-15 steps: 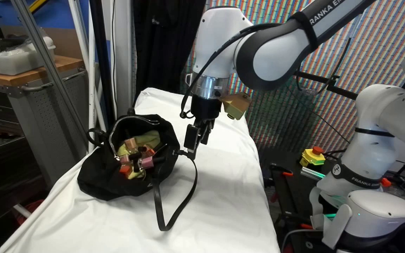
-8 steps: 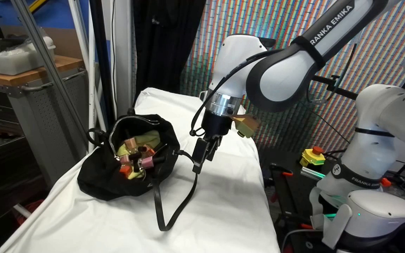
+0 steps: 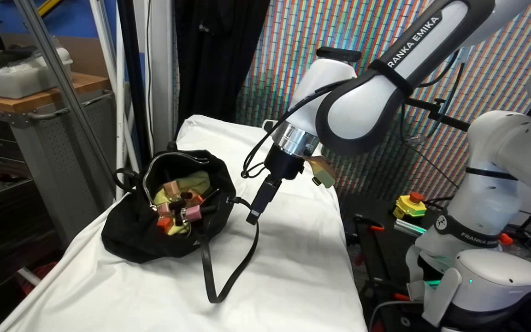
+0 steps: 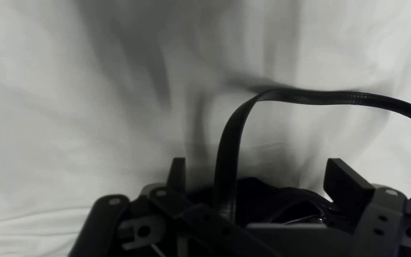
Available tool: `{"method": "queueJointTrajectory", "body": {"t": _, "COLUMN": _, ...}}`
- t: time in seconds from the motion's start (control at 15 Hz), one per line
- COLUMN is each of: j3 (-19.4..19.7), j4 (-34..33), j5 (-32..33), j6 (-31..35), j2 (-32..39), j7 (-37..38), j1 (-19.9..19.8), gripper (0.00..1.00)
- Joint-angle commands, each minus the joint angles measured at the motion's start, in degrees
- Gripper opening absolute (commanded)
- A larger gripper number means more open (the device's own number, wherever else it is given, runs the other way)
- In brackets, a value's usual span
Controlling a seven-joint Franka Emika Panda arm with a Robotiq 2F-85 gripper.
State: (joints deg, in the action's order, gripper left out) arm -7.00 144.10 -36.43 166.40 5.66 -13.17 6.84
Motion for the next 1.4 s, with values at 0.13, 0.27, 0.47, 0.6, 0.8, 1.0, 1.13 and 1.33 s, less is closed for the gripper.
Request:
{"method": "queueJointTrajectory", "body": {"t": 0.13, "j3": -9.1, "j4": -6.8, "j5": -20.2, "j6": 0.0, "j2": 1.7, "j7": -24.3, "j1": -6.4, "gripper": 1.0}}
{"method": "queueJointTrajectory", "body": {"t": 0.27, "j3": -10.6, "j4": -8.9, "j5": -26.9, "j6": -1.8, "j2": 2.2, "j7": -32.6, "j1": -8.3, "gripper": 1.0}}
{"method": "queueJointTrajectory", "body": {"t": 0.47, "j3": -10.2, "j4": -9.8, "j5": -36.4, "j6": -4.2, "j2": 4.2, "j7": -45.1, "j1": -10.2, "gripper": 1.0}}
{"method": "queueJointTrajectory", "body": {"t": 0.6, "j3": -9.0, "j4": -9.0, "j5": -38.5, "j6": -4.2, "j2": 6.0, "j7": -49.0, "j1": -11.0, "gripper": 1.0}}
{"method": "queueJointTrajectory", "body": {"t": 0.8, "j3": -8.2, "j4": -7.4, "j5": -39.2, "j6": -2.9, "j2": 6.6, "j7": -51.3, "j1": -12.3, "gripper": 1.0}}
{"method": "queueJointTrajectory", "body": {"t": 1.0, "j3": -8.3, "j4": -6.7, "j5": -39.4, "j6": -3.0, "j2": 5.9, "j7": -53.4, "j1": -13.2, "gripper": 1.0}}
{"method": "queueJointTrajectory", "body": {"t": 1.13, "j3": -8.6, "j4": -5.9, "j5": -38.7, "j6": -2.8, "j2": 4.4, "j7": -54.1, "j1": -13.0, "gripper": 1.0}}
{"method": "queueJointTrajectory", "body": {"t": 1.33, "j3": -9.0, "j4": -4.2, "j5": -38.1, "j6": -1.3, "j2": 1.6, "j7": -53.6, "j1": -12.4, "gripper": 1.0}}
